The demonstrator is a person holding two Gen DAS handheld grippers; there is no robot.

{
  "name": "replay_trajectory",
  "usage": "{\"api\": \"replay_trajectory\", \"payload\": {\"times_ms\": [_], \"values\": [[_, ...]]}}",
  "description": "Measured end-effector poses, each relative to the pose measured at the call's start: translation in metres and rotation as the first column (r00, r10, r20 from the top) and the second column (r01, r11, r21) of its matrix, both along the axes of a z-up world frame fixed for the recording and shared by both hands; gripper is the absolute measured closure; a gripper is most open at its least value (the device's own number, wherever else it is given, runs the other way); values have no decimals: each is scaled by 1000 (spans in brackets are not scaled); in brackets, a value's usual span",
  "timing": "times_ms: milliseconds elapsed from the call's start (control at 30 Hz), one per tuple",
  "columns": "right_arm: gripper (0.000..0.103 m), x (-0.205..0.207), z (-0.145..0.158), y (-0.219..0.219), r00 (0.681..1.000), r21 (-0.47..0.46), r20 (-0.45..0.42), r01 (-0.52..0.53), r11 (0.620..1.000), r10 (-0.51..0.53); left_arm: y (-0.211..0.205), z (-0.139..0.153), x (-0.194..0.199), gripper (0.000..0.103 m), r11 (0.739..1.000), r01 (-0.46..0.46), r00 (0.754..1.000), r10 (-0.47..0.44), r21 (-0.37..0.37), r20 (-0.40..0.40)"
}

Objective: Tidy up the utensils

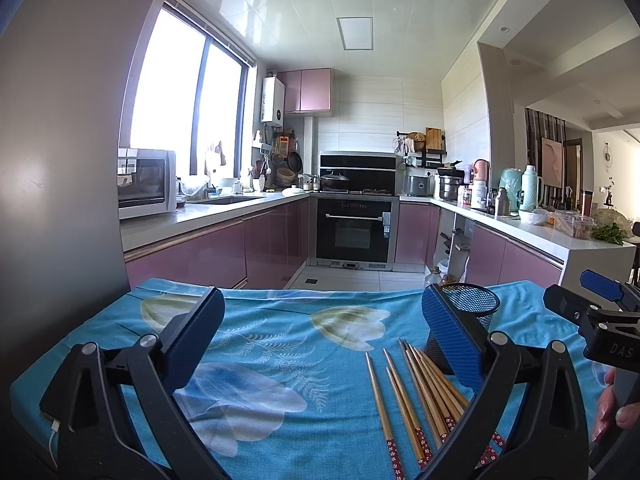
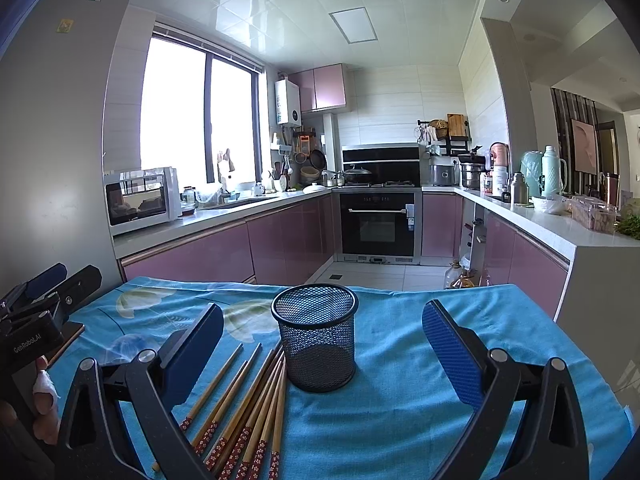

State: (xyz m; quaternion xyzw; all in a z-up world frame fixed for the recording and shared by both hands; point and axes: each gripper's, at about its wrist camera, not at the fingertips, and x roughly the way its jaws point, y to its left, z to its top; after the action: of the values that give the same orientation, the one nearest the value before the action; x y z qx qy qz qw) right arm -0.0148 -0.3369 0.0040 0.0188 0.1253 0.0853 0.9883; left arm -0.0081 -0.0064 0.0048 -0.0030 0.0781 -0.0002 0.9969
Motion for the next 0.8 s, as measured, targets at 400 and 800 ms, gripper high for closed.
{"api": "replay_trajectory", "payload": {"times_ms": [400, 800], "values": [[7, 1, -1, -1, 1000, 4, -4, -1, 1000, 1, 0, -1, 0, 6, 1000, 1, 1000, -1, 0, -1], [7, 1, -2, -1, 1000, 5, -7, 0, 1000, 0, -2, -3, 0, 6, 1000, 4, 1000, -4, 0, -6]]}}
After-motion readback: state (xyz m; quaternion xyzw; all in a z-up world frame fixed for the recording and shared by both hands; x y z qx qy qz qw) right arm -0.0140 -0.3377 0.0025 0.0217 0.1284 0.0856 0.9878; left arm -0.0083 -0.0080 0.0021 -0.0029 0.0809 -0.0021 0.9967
